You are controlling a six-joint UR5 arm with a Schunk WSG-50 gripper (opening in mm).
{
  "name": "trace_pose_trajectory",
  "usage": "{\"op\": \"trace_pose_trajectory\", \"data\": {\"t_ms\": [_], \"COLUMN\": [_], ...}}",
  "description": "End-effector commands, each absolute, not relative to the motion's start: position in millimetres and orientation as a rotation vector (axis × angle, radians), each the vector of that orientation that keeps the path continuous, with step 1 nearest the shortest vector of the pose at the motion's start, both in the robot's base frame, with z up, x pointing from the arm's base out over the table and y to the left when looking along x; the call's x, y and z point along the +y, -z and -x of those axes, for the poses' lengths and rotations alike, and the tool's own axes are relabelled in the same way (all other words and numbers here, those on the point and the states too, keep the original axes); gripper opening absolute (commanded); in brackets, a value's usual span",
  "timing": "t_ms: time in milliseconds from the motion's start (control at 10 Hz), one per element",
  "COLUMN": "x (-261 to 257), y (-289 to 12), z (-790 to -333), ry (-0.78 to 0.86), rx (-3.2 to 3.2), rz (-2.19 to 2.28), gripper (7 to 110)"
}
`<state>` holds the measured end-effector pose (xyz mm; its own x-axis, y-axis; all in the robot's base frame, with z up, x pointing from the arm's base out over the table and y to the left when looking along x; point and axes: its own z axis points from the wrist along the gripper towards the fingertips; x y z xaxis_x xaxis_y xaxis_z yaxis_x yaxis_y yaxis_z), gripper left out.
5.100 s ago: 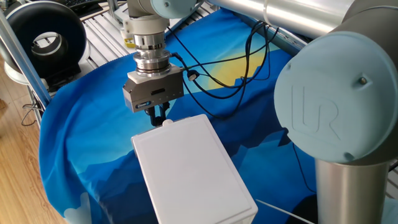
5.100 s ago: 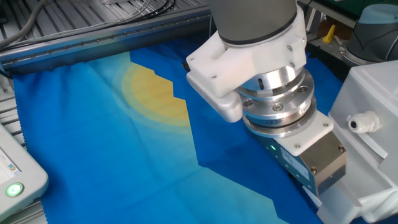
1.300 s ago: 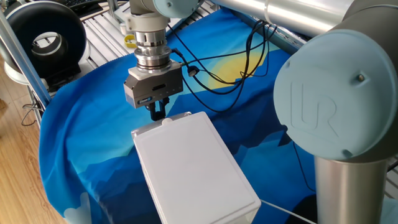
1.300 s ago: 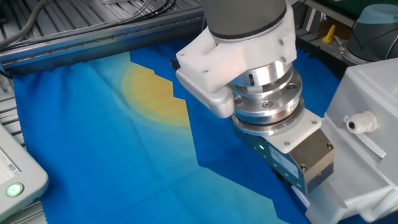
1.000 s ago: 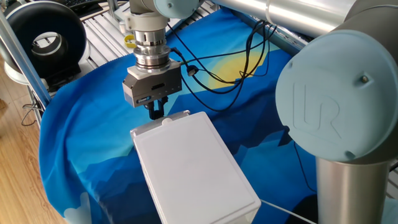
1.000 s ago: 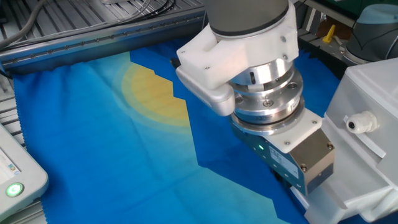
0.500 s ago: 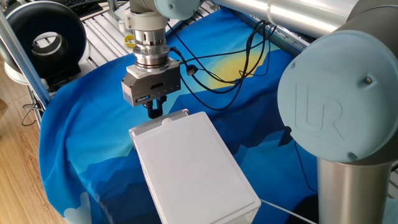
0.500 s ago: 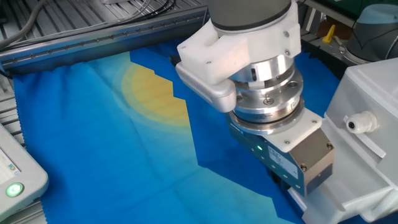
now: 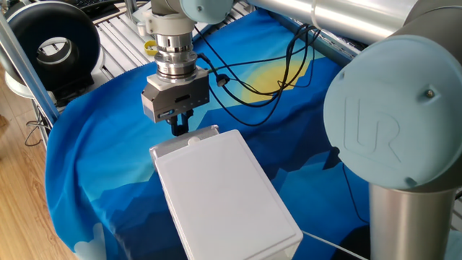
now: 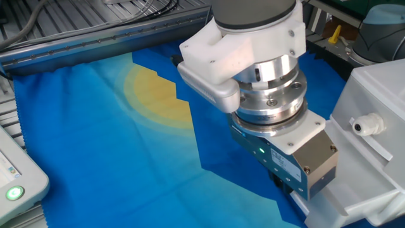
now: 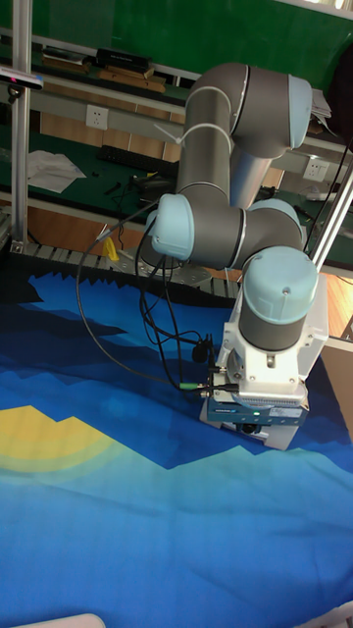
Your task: Grasp the handle and open the drawer
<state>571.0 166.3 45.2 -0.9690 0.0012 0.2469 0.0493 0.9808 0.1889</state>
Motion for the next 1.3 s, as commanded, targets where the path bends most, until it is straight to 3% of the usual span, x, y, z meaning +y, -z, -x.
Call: {"op": "trace_pose_trajectory", "data": {"t_ms": [0,700,1000,1100,1200], "x": [168,161,178,176,173], "y": [-46,-47,-53,-54,-54], "z": [-574,-562,-556,-556,-557], "ry": [0.300,0.249,0.355,0.354,0.342], "rx": [-2.889,-2.846,-2.808,-2.809,-2.813], "rz": [0.034,0.042,-0.002,-0.010,-0.012], "gripper": [7,7,7,44,44]}}
